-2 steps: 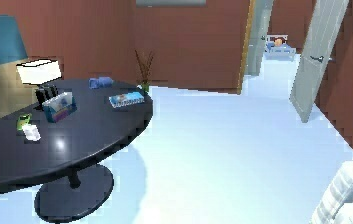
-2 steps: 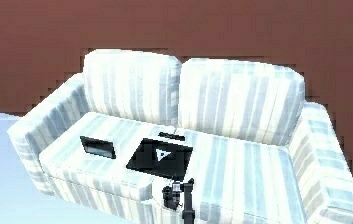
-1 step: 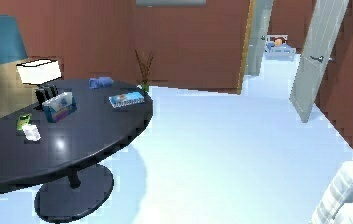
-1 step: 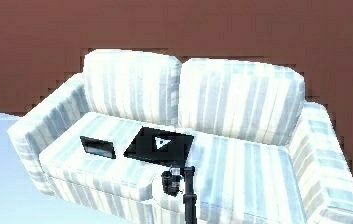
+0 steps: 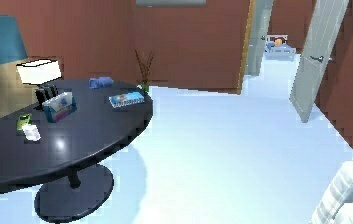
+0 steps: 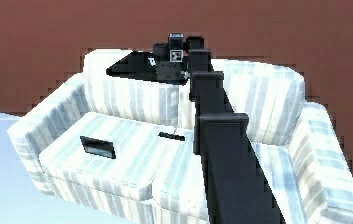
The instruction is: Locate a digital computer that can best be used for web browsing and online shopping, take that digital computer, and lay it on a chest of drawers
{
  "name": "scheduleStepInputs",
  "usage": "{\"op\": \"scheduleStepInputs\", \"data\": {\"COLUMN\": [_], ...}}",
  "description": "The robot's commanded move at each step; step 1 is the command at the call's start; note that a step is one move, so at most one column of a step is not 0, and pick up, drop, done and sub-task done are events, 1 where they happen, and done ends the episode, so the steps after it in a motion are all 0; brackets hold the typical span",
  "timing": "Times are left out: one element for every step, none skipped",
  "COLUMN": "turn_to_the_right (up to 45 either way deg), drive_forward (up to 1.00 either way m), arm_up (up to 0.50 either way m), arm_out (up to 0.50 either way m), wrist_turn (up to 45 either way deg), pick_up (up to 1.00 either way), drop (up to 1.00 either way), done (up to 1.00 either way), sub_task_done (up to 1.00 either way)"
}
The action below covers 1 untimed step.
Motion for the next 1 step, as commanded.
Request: {"op": "scheduleStepInputs", "data": {"turn_to_the_right": [0.0], "drive_forward": [0.0], "arm_up": [0.0], "arm_out": [0.0], "wrist_turn": [-45.0], "pick_up": [0.0], "drop": [0.0], "done": [0.0], "sub_task_done": [0.0]}}
